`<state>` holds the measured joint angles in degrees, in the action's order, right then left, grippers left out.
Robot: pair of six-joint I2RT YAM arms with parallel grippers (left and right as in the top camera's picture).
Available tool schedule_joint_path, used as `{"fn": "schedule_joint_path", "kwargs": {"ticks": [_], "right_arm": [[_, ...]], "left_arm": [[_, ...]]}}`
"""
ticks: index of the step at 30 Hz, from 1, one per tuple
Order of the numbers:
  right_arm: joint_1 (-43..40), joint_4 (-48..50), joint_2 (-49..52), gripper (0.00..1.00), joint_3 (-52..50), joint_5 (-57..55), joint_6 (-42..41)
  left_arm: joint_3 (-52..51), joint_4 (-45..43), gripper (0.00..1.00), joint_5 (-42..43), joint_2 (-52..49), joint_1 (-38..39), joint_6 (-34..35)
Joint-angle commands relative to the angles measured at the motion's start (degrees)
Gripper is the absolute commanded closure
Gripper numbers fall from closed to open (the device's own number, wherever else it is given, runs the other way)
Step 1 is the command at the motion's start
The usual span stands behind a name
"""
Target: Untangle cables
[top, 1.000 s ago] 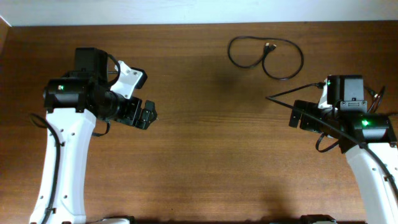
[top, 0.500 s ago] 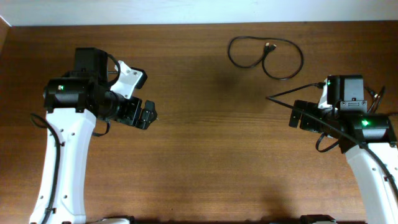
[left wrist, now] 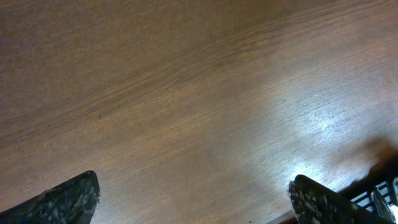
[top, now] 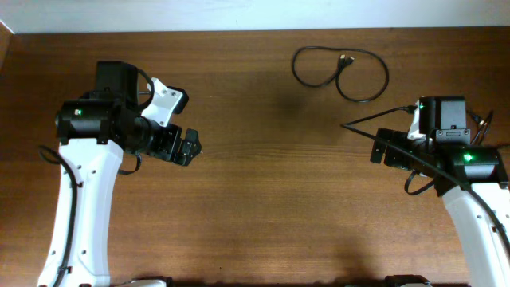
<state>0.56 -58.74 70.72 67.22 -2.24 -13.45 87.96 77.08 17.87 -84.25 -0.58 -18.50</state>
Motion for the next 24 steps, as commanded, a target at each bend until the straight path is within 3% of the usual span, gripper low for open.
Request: {"fn": "schedule_joint_path", "kwargs": {"ticks": [1, 14, 24], "right_arm": [[-0.2, 0.0, 0.2, 0.01, -0.2, 0.3, -0.1], [-0.2, 0.0, 0.2, 0.01, -0.2, 0.3, -0.1], [-0.2, 0.0, 0.2, 0.01, -0.2, 0.3, -0.1]], "left_arm": [[-0.1, 0.0, 0.01, 0.8, -0.4, -0.3, -0.9], [-0.1, 0.0, 0.01, 0.8, 1.7, -0.3, -0.9], [-0.1, 2.0, 0.01, -2.9, 13.7, -0.3, -0.9]]}}
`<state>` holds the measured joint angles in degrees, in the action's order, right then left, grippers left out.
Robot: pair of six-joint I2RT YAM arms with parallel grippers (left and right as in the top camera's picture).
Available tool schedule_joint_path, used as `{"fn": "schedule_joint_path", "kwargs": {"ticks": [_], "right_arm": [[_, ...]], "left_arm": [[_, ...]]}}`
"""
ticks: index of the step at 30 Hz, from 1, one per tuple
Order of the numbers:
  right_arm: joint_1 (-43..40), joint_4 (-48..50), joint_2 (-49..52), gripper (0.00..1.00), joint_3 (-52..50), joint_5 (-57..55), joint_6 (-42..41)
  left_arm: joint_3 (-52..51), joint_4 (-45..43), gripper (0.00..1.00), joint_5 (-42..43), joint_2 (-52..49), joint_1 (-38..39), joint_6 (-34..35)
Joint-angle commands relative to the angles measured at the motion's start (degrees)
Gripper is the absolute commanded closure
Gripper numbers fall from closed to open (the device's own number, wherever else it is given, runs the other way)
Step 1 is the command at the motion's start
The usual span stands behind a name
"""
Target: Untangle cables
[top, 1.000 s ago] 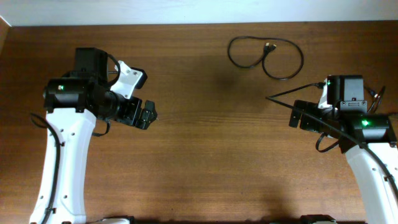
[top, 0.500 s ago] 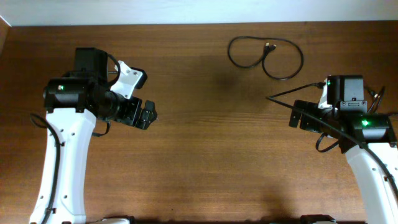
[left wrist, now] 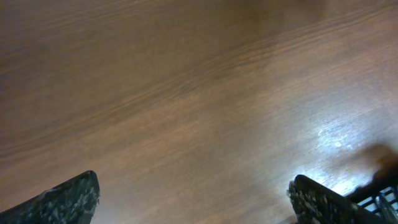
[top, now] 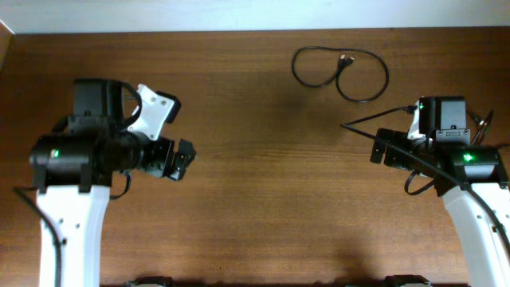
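Observation:
A thin black cable (top: 344, 60) lies in two loose, overlapping loops at the far right of the wooden table (top: 263, 199), one plug end resting inside the loops. My left gripper (top: 183, 154) hovers over bare wood at the left, far from the cable. It is open (left wrist: 194, 190), with both fingertips (left wrist: 74, 194) wide apart and nothing between them. My right gripper (top: 379, 148) is at the right, a little nearer than the cable and apart from it. Its jaws are too dark and small to read.
A thin black wire (top: 358, 122) juts out in a V from the right arm, its tip pointing left. The table's far edge (top: 239, 32) meets a white wall just behind the cable.
My left arm has shifted left and slightly toward the near edge, with the gripper still open over bare wood. The right arm and the cable have not moved.

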<state>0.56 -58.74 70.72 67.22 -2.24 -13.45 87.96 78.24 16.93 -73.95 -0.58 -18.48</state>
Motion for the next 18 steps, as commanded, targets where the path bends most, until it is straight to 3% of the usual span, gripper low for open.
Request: {"fn": "schedule_joint_path", "kwargs": {"ticks": [1, 6, 12, 18], "right_arm": [[-0.2, 0.0, 0.2, 0.01, -0.2, 0.3, -0.1], [-0.2, 0.0, 0.2, 0.01, -0.2, 0.3, -0.1], [-0.2, 0.0, 0.2, 0.01, -0.2, 0.3, -0.1], [-0.2, 0.0, 0.2, 0.01, -0.2, 0.3, -0.1]], "left_arm": [[-0.1, 0.9, 0.01, -1.9, 4.6, -0.3, -0.9], [-2.6, -2.9, 0.01, -0.9, 12.2, -0.3, -0.9], [-22.9, -18.7, 0.01, 1.0, 29.3, -0.3, -0.2], [-39.6, -31.7, 0.01, 1.4, 44.4, -0.3, 8.4]]}}
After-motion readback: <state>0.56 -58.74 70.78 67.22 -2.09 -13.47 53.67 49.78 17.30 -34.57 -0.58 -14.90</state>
